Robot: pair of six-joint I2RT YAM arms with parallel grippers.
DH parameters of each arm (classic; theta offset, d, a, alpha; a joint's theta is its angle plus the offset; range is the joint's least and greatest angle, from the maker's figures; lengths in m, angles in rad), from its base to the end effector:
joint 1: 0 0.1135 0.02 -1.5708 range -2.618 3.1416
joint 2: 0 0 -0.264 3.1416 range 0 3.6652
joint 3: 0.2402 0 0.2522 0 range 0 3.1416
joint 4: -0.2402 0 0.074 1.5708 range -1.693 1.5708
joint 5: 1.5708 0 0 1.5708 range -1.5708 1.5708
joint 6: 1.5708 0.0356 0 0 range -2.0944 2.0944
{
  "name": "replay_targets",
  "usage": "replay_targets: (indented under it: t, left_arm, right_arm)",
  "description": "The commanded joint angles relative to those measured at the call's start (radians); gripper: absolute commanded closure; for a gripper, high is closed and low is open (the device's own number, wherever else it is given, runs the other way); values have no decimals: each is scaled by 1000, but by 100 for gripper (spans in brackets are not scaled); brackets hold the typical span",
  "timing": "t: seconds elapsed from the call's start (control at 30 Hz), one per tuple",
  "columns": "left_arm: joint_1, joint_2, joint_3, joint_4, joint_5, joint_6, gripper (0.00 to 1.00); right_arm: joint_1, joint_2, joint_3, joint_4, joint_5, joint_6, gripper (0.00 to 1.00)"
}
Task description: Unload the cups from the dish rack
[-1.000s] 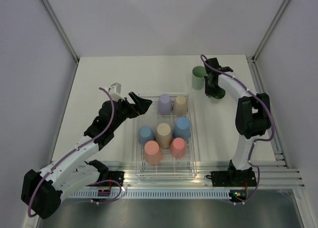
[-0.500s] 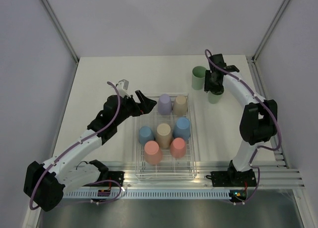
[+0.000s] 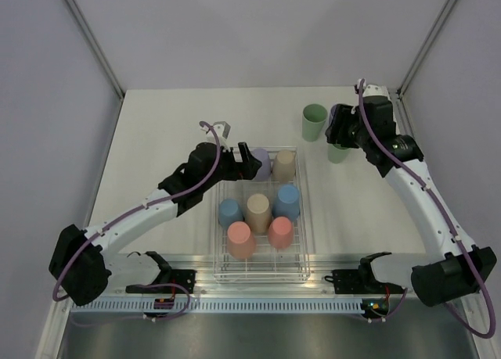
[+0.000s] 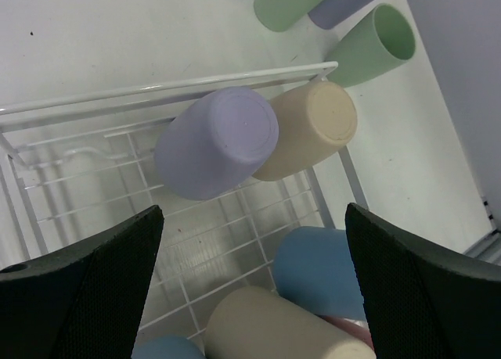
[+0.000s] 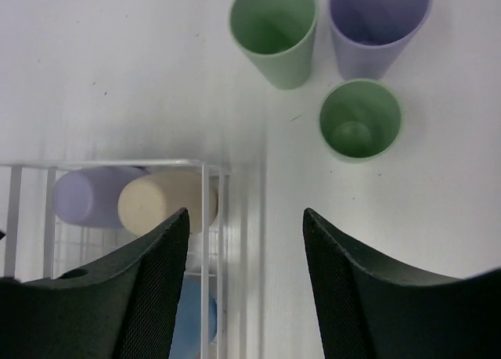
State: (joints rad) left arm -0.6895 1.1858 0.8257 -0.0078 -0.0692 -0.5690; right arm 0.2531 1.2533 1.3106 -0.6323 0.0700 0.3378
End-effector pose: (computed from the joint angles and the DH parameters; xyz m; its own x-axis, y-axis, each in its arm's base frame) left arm 0.2125 -0.1720 0.2886 -0.5489 -0.2441 -0.7995 0.3432 0.8063 -0.4818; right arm 0.2626 0.0653 0.3787 -0.5607 0.1965 -0.8044 -0.0076 0.9702 0.2422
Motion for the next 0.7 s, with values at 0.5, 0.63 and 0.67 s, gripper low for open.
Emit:
replay_targets:
  t: [0.5, 0.63, 0.67]
  left_arm:
    - [-171, 412, 283, -7, -506, 47, 0]
    - [-179, 492, 326, -18, -553, 37, 2]
    - [-180, 500, 332, -21, -566, 35, 3]
  right_arm:
    - [284, -138, -198, 123, -10, 78, 30]
    - [285, -149, -206, 117, -4, 73, 31]
    - [285, -150, -208, 118, -4, 72, 31]
